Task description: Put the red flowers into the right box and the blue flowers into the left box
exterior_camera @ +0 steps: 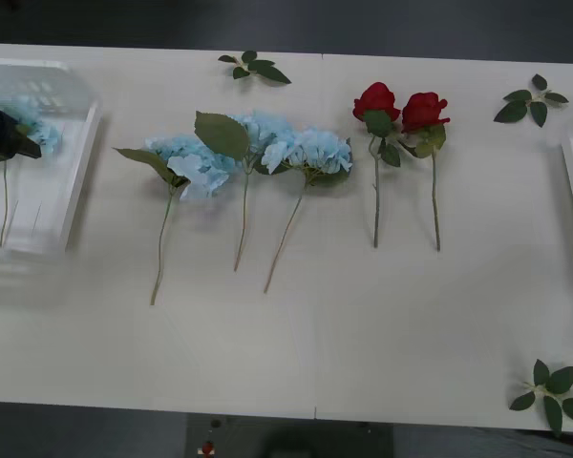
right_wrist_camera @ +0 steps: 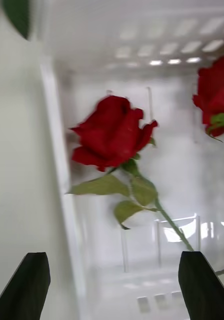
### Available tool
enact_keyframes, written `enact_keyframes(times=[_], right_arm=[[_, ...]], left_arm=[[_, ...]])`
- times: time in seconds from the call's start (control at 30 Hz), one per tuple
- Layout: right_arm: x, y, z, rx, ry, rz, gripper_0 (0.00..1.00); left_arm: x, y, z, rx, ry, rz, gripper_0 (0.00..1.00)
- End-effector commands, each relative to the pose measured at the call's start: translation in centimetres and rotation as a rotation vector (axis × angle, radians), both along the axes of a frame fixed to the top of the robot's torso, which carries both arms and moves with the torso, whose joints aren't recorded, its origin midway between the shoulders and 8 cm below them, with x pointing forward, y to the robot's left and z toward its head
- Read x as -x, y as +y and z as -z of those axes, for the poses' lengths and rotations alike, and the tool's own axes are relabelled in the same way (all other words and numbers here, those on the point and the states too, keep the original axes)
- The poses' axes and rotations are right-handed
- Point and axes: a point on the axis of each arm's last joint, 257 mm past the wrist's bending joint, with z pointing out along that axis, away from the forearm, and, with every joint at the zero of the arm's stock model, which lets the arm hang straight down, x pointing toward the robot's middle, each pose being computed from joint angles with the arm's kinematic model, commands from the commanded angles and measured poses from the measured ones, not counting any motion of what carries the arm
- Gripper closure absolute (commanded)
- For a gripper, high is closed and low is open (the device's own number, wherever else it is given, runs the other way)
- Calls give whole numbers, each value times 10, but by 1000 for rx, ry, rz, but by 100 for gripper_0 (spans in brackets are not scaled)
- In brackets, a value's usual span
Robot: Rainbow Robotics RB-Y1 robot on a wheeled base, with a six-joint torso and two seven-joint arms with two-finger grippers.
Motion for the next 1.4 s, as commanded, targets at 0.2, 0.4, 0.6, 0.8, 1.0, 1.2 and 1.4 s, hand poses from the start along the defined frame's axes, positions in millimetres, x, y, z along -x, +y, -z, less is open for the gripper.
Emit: enact_keyframes(times=[0.2, 0.4, 0.6, 0.8, 1.0, 1.2, 1.4], right_arm=[[0, 88, -34, -212, 17, -23, 25], [-24, 141, 6, -302, 24, 25, 25], [-47, 191, 33, -338, 3, 68, 25], [-64, 238, 56, -345, -21, 106, 25], [-78, 273, 79, -340, -50, 152, 25], [-88, 293, 96, -297, -82, 168, 25], [-95, 303, 107, -236, -114, 157, 25]], left_arm=[[26, -92, -14, -59, 4, 279, 18], [19, -133, 3, -135, -23, 406, 18], [12, -155, 20, -237, -25, 471, 18], [10, -174, 34, -233, -46, 511, 18], [0, -195, 49, -223, -65, 513, 18], [-17, -208, 65, -192, -86, 478, 18], [-28, -208, 80, -160, -87, 435, 18]])
